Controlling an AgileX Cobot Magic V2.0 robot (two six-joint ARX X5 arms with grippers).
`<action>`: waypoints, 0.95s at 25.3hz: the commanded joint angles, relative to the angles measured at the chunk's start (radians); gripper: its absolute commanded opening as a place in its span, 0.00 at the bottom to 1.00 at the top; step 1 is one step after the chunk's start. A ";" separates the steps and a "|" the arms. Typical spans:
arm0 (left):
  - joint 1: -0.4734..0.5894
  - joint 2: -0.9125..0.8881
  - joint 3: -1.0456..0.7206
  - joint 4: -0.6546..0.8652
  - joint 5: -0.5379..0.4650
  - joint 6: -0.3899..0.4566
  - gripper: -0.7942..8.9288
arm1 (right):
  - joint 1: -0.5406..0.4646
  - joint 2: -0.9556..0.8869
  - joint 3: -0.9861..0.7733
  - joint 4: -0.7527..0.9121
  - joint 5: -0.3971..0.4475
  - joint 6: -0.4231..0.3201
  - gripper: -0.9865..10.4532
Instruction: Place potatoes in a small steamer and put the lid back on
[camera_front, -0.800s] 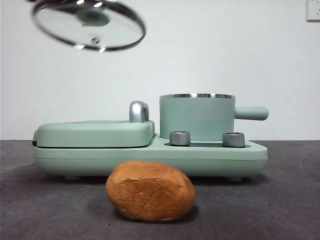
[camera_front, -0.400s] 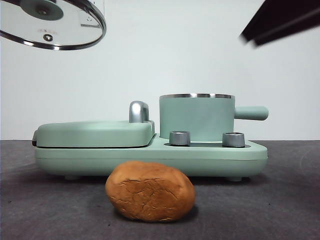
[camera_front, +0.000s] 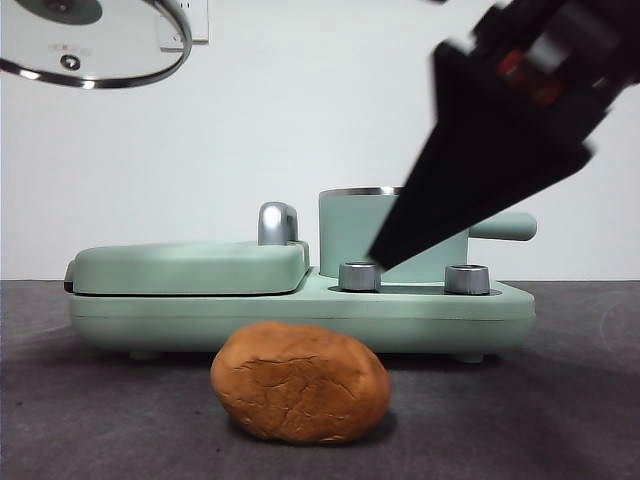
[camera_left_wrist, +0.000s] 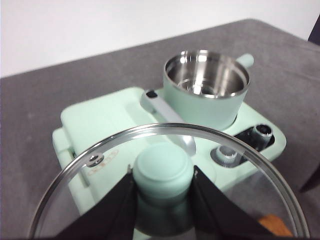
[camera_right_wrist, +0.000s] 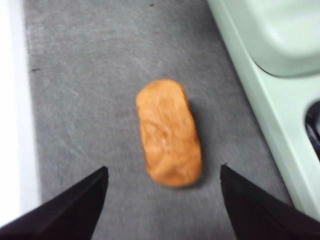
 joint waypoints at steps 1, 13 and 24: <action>-0.004 -0.001 0.014 0.019 0.001 -0.004 0.10 | 0.025 0.053 0.015 0.058 0.005 0.011 0.42; -0.004 -0.027 0.014 0.028 0.001 -0.003 0.10 | 0.035 0.212 0.015 0.170 0.024 0.019 0.43; -0.004 -0.028 0.014 0.028 0.001 -0.003 0.10 | 0.035 0.317 0.015 0.200 0.027 0.047 0.28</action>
